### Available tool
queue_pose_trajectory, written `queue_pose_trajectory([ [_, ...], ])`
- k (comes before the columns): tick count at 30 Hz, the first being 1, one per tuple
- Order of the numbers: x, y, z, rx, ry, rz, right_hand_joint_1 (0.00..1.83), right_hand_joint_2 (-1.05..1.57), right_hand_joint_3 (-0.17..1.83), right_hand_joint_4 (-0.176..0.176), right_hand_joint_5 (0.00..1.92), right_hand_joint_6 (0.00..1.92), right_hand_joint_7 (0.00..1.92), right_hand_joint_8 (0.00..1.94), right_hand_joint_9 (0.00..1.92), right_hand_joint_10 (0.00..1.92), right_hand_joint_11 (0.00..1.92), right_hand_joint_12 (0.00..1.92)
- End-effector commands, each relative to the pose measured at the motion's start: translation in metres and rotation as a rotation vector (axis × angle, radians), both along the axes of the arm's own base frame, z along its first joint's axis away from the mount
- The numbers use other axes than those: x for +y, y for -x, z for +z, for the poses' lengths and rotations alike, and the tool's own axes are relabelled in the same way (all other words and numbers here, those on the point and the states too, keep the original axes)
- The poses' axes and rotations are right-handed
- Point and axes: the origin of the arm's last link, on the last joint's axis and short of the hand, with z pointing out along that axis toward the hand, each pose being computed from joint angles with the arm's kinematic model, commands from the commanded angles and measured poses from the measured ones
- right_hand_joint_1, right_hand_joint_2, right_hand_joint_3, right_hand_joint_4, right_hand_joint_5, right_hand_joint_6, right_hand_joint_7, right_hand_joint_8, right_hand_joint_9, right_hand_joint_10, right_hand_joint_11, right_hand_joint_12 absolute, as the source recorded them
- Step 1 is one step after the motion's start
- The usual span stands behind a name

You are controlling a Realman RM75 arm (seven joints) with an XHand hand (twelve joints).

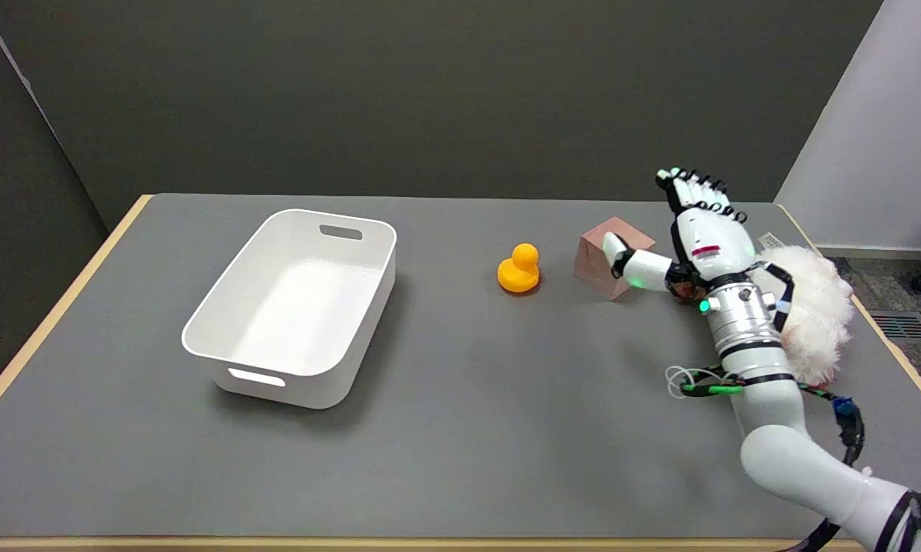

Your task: Pick up wooden cube.

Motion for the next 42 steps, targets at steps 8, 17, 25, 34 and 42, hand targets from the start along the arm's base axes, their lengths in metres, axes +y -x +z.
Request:
queue_pose_trajectory([
  [8, -0.032, 0.047, -0.002, -0.123, 0.126, -0.160, 0.57, 0.61, 0.94, -0.176, 0.05, 0.07, 0.01, 0.00, 0.00, 0.06, 0.00, 0.36],
  [17, -0.052, 0.049, -0.001, -0.145, 0.123, -0.173, 0.35, 0.61, 0.81, -0.176, 0.02, 0.15, 0.00, 0.06, 0.00, 0.00, 0.00, 0.28],
  [25, -0.062, 0.048, -0.006, -0.150, 0.110, -0.172, 0.35, 0.61, 0.81, -0.176, 0.00, 0.16, 0.00, 0.05, 0.00, 0.00, 0.00, 0.29],
  [34, -0.066, 0.054, -0.006, -0.178, 0.115, -0.191, 0.35, 0.60, 0.81, -0.176, 0.00, 0.16, 0.00, 0.05, 0.00, 0.00, 0.00, 0.35],
  [42, -0.068, 0.055, -0.008, -0.170, 0.105, -0.195, 0.39, 0.54, 0.85, -0.176, 0.04, 0.08, 0.00, 0.17, 0.00, 0.06, 0.00, 0.48],
])
